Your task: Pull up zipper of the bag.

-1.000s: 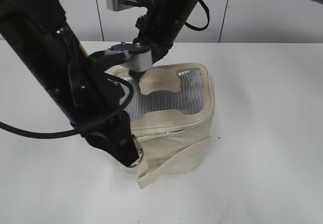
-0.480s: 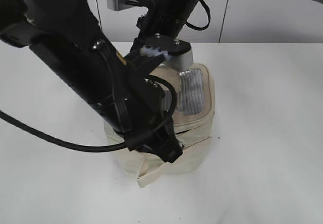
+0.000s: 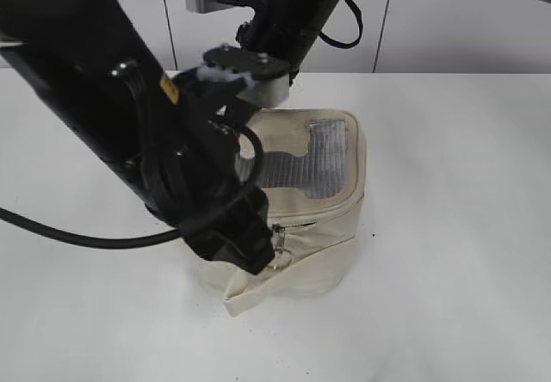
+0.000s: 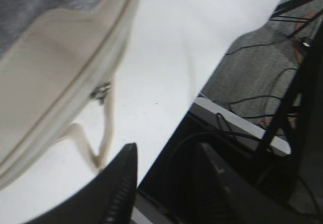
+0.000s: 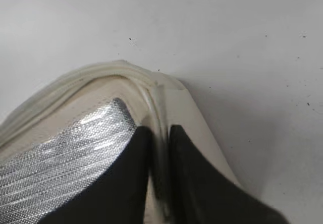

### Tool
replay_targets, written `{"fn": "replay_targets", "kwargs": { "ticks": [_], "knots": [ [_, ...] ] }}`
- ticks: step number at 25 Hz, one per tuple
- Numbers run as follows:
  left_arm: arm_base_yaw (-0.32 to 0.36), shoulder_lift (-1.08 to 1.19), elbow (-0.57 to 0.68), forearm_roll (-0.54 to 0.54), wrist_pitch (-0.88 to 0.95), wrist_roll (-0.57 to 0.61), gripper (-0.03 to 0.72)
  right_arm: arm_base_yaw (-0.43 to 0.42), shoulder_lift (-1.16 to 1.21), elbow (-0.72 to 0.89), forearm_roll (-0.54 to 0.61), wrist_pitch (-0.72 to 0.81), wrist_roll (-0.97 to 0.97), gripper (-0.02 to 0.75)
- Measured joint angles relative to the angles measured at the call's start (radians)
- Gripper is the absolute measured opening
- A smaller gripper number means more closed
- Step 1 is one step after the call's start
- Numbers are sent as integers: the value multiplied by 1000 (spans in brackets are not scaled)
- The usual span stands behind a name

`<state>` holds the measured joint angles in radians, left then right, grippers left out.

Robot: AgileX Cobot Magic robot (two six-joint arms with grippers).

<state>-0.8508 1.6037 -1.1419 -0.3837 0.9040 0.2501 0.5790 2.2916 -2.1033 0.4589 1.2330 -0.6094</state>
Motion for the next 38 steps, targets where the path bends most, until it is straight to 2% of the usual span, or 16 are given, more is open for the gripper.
{"fn": "replay_targets", "kwargs": {
  "ticks": [3, 7, 9, 11, 15, 21, 24, 30, 38],
  "knots": [
    [0, -56, 0, 118, 0, -61, 427, -3, -1, -6, -1, -2, 26, 188],
    [0, -120, 0, 178, -35, -74, 462, -6, -6, -21, 0, -8, 72, 404],
    [0, -138, 0, 187, -55, -76, 468, -7, -11, -25, -4, -8, 94, 468],
    [0, -146, 0, 210, -74, -76, 470, -8, -27, -25, -22, -9, 109, 496],
    [40, -146, 0, 226, -102, -76, 475, -15, -82, -26, -117, -9, 161, 513],
    [206, -146, 0, 226, -178, -75, 482, -98, -146, -27, -163, -9, 228, 514],
    [255, -143, 0, 215, -246, -36, 482, -148, -176, -16, -164, -10, 252, 511],
    [271, -30, -99, 190, -267, 29, 483, -227, -263, 134, -164, -12, 258, 471],
    [272, 231, -412, 156, -139, 100, 483, -320, -362, 408, -163, -13, 258, 469]
  ]
}}
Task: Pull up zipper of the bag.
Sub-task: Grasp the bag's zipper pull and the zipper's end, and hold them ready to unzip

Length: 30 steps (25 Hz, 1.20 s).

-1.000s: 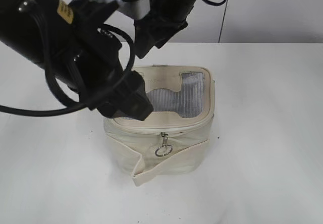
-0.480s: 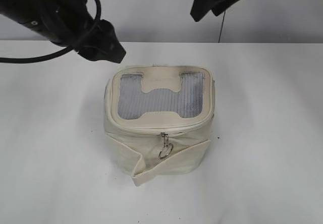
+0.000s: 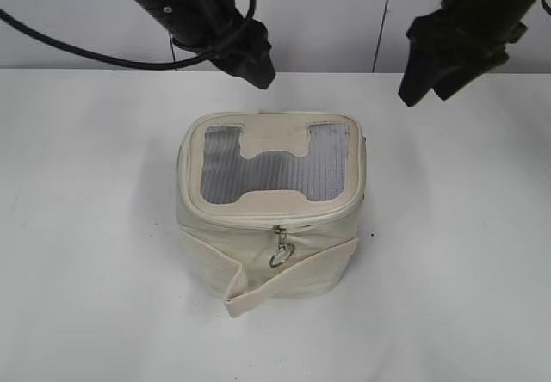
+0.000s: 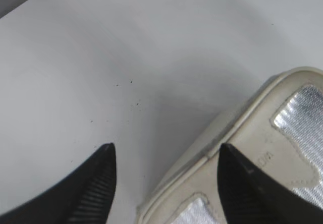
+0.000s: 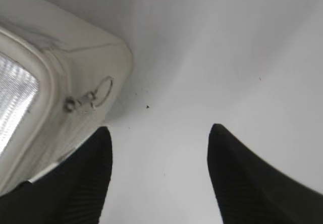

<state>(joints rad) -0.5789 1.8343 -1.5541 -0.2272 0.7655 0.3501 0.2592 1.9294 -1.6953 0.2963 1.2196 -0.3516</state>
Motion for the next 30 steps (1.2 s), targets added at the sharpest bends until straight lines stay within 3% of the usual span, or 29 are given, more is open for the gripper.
{"fn": "replay_targets", "kwargs": {
  "ticks": [9, 15, 25, 27, 30],
  "knots": [
    [0, 261, -327, -265, 264, 203, 483, -85, -58, 179, 31, 0, -2, 469],
    [1, 385, -481, -328, 394, 244, 483, -85, -93, 298, 75, -24, -35, 469],
    [1, 473, -536, -391, 445, 267, 473, -85, -101, 414, 117, -82, -42, 469],
    [1, 475, -536, -407, 451, 271, 396, -85, -101, 414, 129, -87, -44, 469],
    [0, 475, -537, -422, 458, 275, 176, -85, -101, 414, 140, -88, -47, 469]
  ]
}}
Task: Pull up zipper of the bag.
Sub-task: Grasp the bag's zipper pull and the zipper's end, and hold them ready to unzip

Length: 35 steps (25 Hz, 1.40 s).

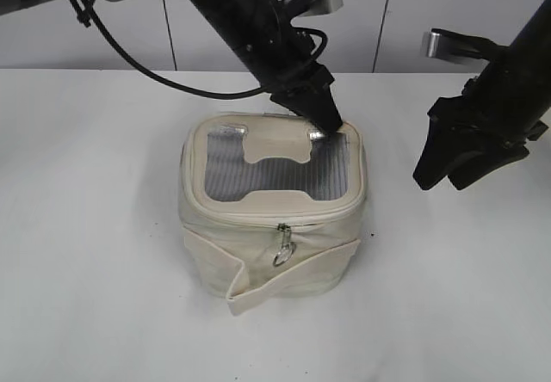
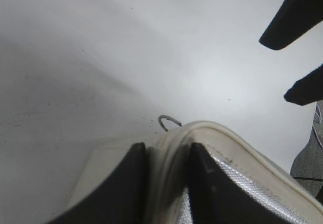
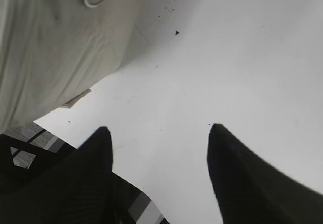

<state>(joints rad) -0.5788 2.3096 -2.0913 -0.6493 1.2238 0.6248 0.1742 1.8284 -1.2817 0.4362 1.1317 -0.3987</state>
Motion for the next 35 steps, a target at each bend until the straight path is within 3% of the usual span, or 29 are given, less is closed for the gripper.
{"fn": "replay_targets", "kwargs": {
  "ticks": [2, 11, 21, 26, 35],
  "knots": [
    [0, 1, 0, 2, 0, 0, 74, 0, 0, 0, 10, 0, -8, 469],
    [-1, -5, 0, 23, 1, 1, 76, 0, -4, 30, 111, -54, -127, 468],
    [-2, -38, 35, 41, -6, 3, 75, 0, -78, 272, 338, -367, -555, 407],
    [-2, -50, 56, 38, -15, 5, 75, 0, -78, 312, 500, -400, -783, 407],
    [-2, -50, 59, 37, -16, 6, 75, 0, -26, 313, 615, -419, -950, 406]
  ]
}}
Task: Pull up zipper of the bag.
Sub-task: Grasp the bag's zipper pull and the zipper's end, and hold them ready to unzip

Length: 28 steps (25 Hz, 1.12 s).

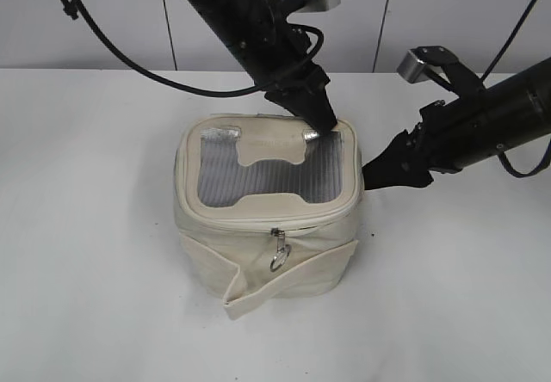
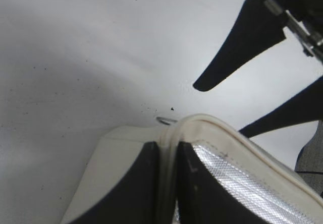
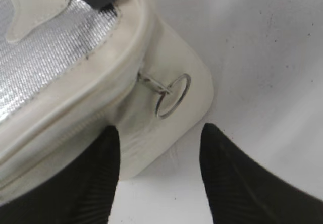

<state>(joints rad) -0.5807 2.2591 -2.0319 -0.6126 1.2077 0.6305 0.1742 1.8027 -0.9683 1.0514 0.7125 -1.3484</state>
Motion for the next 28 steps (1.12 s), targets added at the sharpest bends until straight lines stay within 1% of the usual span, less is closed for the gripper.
{"fn": "replay_targets", "kwargs": {
  "ticks": [7, 10, 12, 13, 15, 18, 20, 23, 25, 28],
  "knots": [
    [0, 0, 1, 0, -1, 0, 75, 1, 31, 1, 140, -8, -166, 406],
    [0, 0, 1, -1, -1, 0, 75, 1, 60, 0, 168, -8, -197, 405],
    [0, 0, 1, -2, -1, 0, 75, 1, 87, -4, 178, -11, -202, 386],
    [0, 0, 1, -3, -1, 0, 75, 1, 94, -5, 185, -14, -207, 368],
    [0, 0, 2, -6, -1, 0, 75, 1, 103, -13, 216, -15, -237, 294],
    [0, 0, 2, -9, -1, 0, 75, 1, 103, -28, 247, -15, -267, 134],
    [0, 0, 2, -9, -1, 0, 75, 1, 103, -34, 254, -15, -268, 41],
    [0, 0, 2, -9, -1, 0, 75, 1, 103, -34, 240, -15, -213, 6],
    [0, 0, 2, -9, -1, 0, 75, 1, 101, -35, 178, -15, -136, 6],
    [0, 0, 3, -8, -2, 0, 75, 1, 87, -35, 54, -15, 4, 6]
  ]
}}
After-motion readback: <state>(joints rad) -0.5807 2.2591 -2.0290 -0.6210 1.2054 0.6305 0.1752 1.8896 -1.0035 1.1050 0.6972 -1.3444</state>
